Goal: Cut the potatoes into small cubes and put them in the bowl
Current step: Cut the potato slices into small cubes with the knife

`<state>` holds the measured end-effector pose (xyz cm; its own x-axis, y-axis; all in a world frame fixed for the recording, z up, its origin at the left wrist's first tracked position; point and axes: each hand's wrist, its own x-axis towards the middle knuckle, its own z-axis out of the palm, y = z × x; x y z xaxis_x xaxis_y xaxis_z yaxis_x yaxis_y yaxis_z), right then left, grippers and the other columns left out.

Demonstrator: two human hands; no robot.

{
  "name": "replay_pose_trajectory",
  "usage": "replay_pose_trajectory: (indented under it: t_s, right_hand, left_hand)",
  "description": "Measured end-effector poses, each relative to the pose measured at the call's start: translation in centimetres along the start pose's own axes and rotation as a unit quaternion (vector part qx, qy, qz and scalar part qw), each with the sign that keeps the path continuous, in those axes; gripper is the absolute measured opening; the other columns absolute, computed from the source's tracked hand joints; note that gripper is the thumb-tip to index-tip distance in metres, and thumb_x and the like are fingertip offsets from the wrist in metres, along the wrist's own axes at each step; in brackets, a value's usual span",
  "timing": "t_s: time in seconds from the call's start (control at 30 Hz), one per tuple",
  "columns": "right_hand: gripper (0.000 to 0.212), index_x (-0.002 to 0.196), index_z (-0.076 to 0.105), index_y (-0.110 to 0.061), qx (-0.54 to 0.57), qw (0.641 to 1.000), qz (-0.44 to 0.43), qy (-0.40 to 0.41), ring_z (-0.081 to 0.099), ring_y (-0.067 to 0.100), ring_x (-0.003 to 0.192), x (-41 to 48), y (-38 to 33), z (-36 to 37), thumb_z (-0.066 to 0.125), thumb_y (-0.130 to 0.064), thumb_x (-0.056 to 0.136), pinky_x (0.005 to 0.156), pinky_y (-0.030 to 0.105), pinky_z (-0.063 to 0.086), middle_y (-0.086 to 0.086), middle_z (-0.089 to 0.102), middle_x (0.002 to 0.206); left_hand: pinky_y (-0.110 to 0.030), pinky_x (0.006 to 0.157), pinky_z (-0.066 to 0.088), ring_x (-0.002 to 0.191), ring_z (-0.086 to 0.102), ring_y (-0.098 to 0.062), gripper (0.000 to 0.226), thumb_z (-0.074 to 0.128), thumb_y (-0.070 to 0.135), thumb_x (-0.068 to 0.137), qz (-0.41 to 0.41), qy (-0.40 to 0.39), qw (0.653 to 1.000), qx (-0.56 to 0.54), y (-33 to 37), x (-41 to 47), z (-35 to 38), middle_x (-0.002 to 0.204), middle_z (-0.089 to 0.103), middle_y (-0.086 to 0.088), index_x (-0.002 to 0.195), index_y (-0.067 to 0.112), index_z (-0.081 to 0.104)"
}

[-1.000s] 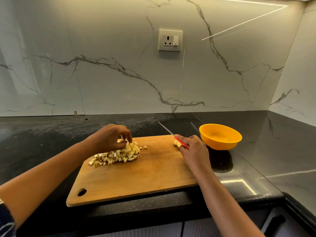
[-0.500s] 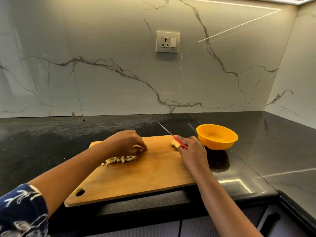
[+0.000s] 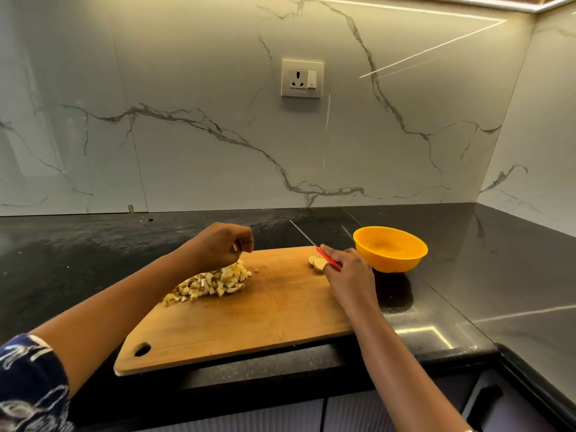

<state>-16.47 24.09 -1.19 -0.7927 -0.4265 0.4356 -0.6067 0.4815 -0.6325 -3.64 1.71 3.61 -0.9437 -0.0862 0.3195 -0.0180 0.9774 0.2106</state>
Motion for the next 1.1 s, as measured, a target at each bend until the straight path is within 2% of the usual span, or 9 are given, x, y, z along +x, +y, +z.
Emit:
replay_pose_trajectory:
  t_s: [0.13,0.3,0.4,0.5,0.6,0.67,0.83,0.9,1.1]
  right_hand:
    - [0.044,0.134,0.051,-0.029,0.014,1.0,0.005,0.006,0.046,0.006,0.095,0.0,0.1,0.0,0.06,-0.023,0.092,0.078,0.019,0.038,-0.001,0.055,0.111]
    - [0.043,0.133,0.054,-0.027,0.048,0.998,0.026,0.026,0.05,0.015,0.113,0.1,0.3,-0.3,0.06,-0.018,0.091,0.09,0.023,0.04,0.002,0.054,0.122]
    - [0.043,0.132,0.054,-0.027,0.062,0.997,0.026,0.034,0.05,0.016,0.115,0.0,0.5,-0.4,0.061,-0.016,0.091,0.087,0.02,0.037,0.001,0.055,0.122]
    - [0.042,0.132,0.055,-0.026,0.068,0.996,0.033,0.042,0.047,0.015,0.118,0.0,0.6,-0.5,0.06,-0.016,0.092,0.086,0.018,0.032,0.002,0.055,0.125]
    - [0.041,0.132,0.055,-0.026,0.077,0.994,0.043,0.059,0.052,0.014,0.107,0.1,0.6,-0.7,0.06,-0.016,0.092,0.088,0.024,0.044,0.002,0.057,0.12]
    - [0.041,0.131,0.055,-0.026,0.081,0.994,0.042,0.066,0.055,0.013,0.1,0.1,0.7,-0.7,0.06,-0.016,0.092,0.087,0.029,0.051,0.003,0.058,0.114]
    - [0.041,0.131,0.055,-0.027,0.082,0.994,0.026,0.068,0.054,0.011,0.094,0.3,1.2,-0.8,0.058,-0.015,0.092,0.08,0.023,0.047,0.001,0.057,0.106]
    - [0.041,0.132,0.055,-0.027,0.082,0.994,0.021,0.065,0.053,0.01,0.094,0.4,1.2,-0.8,0.058,-0.015,0.092,0.08,0.023,0.047,0.0,0.056,0.105]
    - [0.041,0.133,0.053,-0.027,0.079,0.995,0.007,0.062,0.05,0.008,0.093,0.4,1.4,-0.7,0.059,-0.019,0.093,0.08,0.021,0.045,-0.004,0.053,0.102]
  left_hand:
    - [-0.013,0.075,0.05,0.089,0.061,-0.002,0.028,0.062,-0.001,0.085,-0.036,-0.039,0.997,-0.05,0.6,0.8,0.5,0.093,0.061,0.012,0.095,0.025,0.061]
    - [-0.012,0.078,0.051,0.084,0.062,-0.003,0.022,0.067,0.004,0.084,-0.041,0.004,0.996,-0.074,0.6,0.8,0.3,0.089,0.063,0.009,0.091,0.024,0.064]
    - [-0.025,0.089,0.052,0.098,0.06,-0.006,0.036,0.059,-0.01,0.082,-0.05,0.007,0.994,-0.101,0.7,0.8,0.5,0.102,0.062,0.006,0.091,0.026,0.062]
    - [-0.027,0.093,0.051,0.109,0.056,-0.007,0.037,0.058,-0.008,0.083,-0.057,-0.004,0.991,-0.118,1.2,1.3,1.0,0.117,0.061,0.004,0.097,0.026,0.063]
    - [-0.023,0.092,0.049,0.11,0.055,-0.007,0.029,0.064,0.012,0.088,-0.047,-0.016,0.994,-0.092,2.3,2.9,2.1,0.121,0.061,0.003,0.114,0.023,0.062]
    - [-0.022,0.092,0.046,0.114,0.053,-0.008,0.036,0.063,0.025,0.089,-0.037,-0.04,0.996,-0.071,3.7,4.5,3.0,0.128,0.059,0.002,0.125,0.024,0.057]
    - [-0.028,0.1,0.04,0.123,0.045,-0.015,0.059,0.059,0.046,0.088,-0.006,-0.124,0.991,0.052,7.5,8.4,5.5,0.137,0.05,0.001,0.14,0.025,0.042]
    - [-0.03,0.101,0.04,0.123,0.044,-0.017,0.061,0.058,0.048,0.087,-0.009,-0.152,0.983,0.098,8.3,9.6,6.4,0.137,0.048,0.0,0.14,0.023,0.042]
    - [-0.019,0.086,0.042,0.103,0.055,-0.013,0.045,0.063,0.035,0.088,-0.008,-0.183,0.982,0.053,8.7,11.3,6.4,0.121,0.061,-0.003,0.127,0.014,0.057]
